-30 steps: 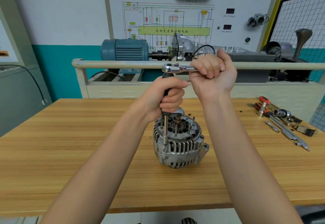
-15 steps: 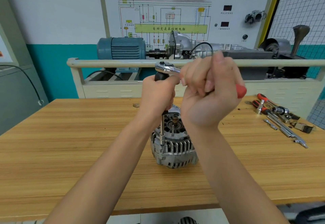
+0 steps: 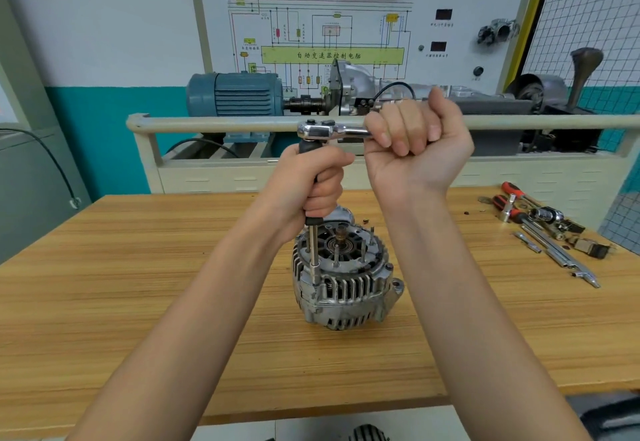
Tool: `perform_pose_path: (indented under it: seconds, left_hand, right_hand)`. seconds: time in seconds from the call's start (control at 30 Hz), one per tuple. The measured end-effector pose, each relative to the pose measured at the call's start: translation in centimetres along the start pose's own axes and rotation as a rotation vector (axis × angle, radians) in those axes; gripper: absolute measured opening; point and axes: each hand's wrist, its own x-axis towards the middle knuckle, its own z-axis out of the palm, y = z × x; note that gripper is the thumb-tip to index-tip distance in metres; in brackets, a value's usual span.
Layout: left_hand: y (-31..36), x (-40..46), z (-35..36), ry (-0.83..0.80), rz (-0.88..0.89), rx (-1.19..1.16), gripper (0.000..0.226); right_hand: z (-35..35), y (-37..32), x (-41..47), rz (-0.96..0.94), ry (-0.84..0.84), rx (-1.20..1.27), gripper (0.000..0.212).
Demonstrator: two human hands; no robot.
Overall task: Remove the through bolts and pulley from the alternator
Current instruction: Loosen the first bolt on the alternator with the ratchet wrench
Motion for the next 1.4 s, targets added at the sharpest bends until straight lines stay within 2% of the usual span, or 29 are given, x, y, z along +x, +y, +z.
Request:
perform_pose_path:
  seconds: [0.07,0.17,0.2,0.27,0.37,0.47,0.6,0.67,0.73,0.83,0.97,1.07,1.13,1.23,1.4]
  left_hand:
    - [-0.1,0.1,0.8,0.17,0.029,0.045,0.051]
    - [-0.4,0.3,2.0,0.411,0.082,0.137,0.042]
    - [-0.5,0.4,2.3,0.46,0.105,0.187,0.038]
    - [-0.6,0.5,2.4,0.483,0.136,0.234,0.037]
    - [-0.5,0.3,1.7,0.371,0.095,0.181,0.043]
    - [0.0,0.2,0.4,0.194,0.074,0.124,0.043]
    - [0.5,0.1,-0.9,-0.069,0.067,-0.004,0.035]
    - [0.5,0.0,-0.8,-0.196,0.012,-0.046,0.037]
    - [0.6,0.0,-0.7,-0.215,-0.049,-0.067,0.044]
    - [0.4,0.3,0.0,-0.011,-0.045,-0.033,0.054]
    - [-0.1,0.4,1.6,0.341,0.07,0.076,0.049]
    - [-0.3,0.2,1.6,0.459,0.121,0.133,0.042]
    - [-0.3,-0.1,1.2,0.397,0.13,0.107,0.04]
    - [0.0,-0.3,0.2,0.22,0.117,0.061,0.034]
    - [0.4,-0.4,-0.8,-0.086,0.079,0.026,0.035]
  right_hand:
    - [0.6,0.6,-1.2,-0.137,-0.074,-0.167,0.054]
    - [1.4,2.7,-3.2,-0.488,-0.226,-0.499,0.046]
    - [1.6,3.4,-3.8,-0.581,-0.256,-0.587,0.042]
    - [1.8,3.9,-4.2,-0.641,-0.275,-0.65,0.039]
    - [1.7,2.8,-3.3,-0.526,-0.27,-0.532,0.045]
    - [1.4,1.2,-1.5,-0.254,-0.247,-0.381,0.049]
    - [0.2,0.1,0.8,0.11,-0.068,-0.022,0.05]
    - [-0.1,0.1,1.4,0.181,-0.017,0.119,0.05]
    - [0.0,0.1,1.1,0.136,-0.004,0.111,0.05]
    - [0.6,0.5,-0.5,-0.058,-0.072,-0.13,0.05]
    - [1.4,3.0,-3.4,-0.486,-0.282,-0.48,0.044]
    - [1.8,4.2,-4.3,-0.566,-0.33,-0.573,0.042]
    - [1.8,3.8,-3.8,-0.51,-0.331,-0.51,0.046]
    - [1.7,2.3,-2.2,-0.274,-0.313,-0.361,0.052]
    - [0.2,0.4,0.9,0.157,-0.045,0.056,0.049]
